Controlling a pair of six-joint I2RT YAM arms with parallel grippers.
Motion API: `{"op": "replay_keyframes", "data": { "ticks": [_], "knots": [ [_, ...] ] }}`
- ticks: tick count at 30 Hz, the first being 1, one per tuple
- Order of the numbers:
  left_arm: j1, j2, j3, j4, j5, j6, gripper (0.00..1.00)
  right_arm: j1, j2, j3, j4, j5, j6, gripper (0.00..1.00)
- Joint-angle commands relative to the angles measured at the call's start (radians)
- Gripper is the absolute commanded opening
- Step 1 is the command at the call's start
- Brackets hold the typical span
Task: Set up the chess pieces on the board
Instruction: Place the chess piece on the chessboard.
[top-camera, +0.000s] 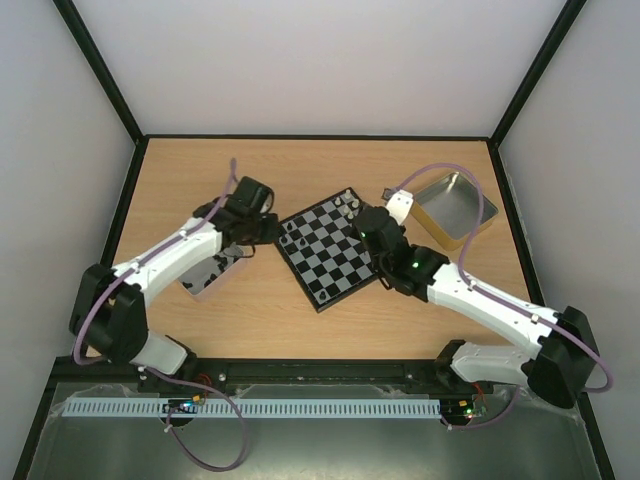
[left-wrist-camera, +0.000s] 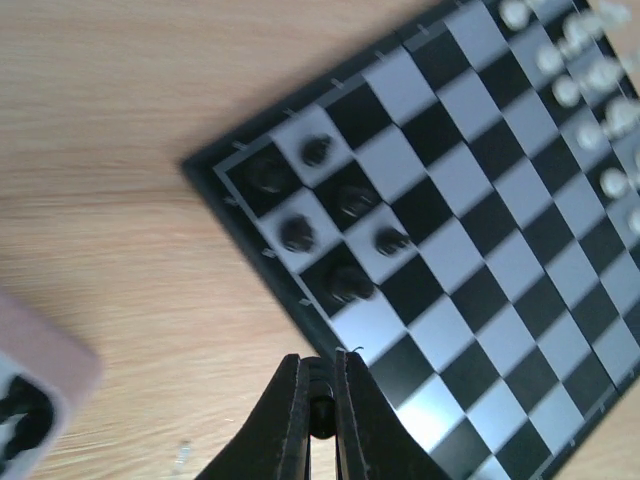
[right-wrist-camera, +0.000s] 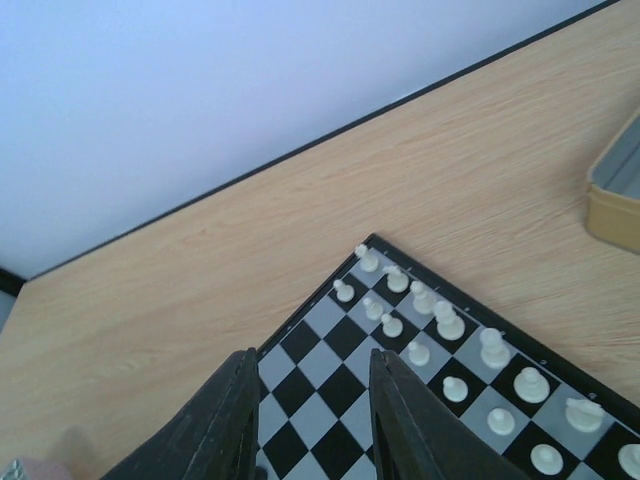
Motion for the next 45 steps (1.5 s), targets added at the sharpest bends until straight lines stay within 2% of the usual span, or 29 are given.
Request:
{"op": "replay_keyframes", "data": {
  "ticks": [1, 8, 14, 20, 27, 36, 45],
  "knots": [
    [-0.095, 0.077, 0.045, -0.06, -0.009, 0.029, 0.02, -0.007, -0.058, -0.039, 0.023, 0.134, 0.06, 0.3],
    [-0.185, 0.181, 0.087, -0.054, -0.039, 0.024, 0.02, -0.007, -0.1, -0.072, 0.018, 0.165, 0.074, 0.32],
    [-0.21, 0.251, 0.11, -0.058, -0.076, -0.001, 0.02, -0.009, -0.094, -0.076, 0.019, 0.162, 0.075, 0.32],
    [-0.216, 0.298, 0.125, -0.06, -0.105, -0.007, 0.02, -0.01, -0.084, -0.076, 0.027, 0.158, 0.069, 0.33],
    [-0.221, 0.337, 0.157, -0.008, -0.027, 0.015, 0.02, -0.014, -0.087, -0.076, 0.024, 0.165, 0.067, 0.32],
    [-0.226, 0.445, 0.267, -0.039, -0.088, 0.01, 0.03, -0.016, -0.116, -0.087, 0.018, 0.19, 0.066, 0.33],
    [-0.227, 0.483, 0.289, -0.049, -0.102, 0.01, 0.04, -0.019, -0.126, -0.091, 0.016, 0.194, 0.065, 0.33]
  ]
}}
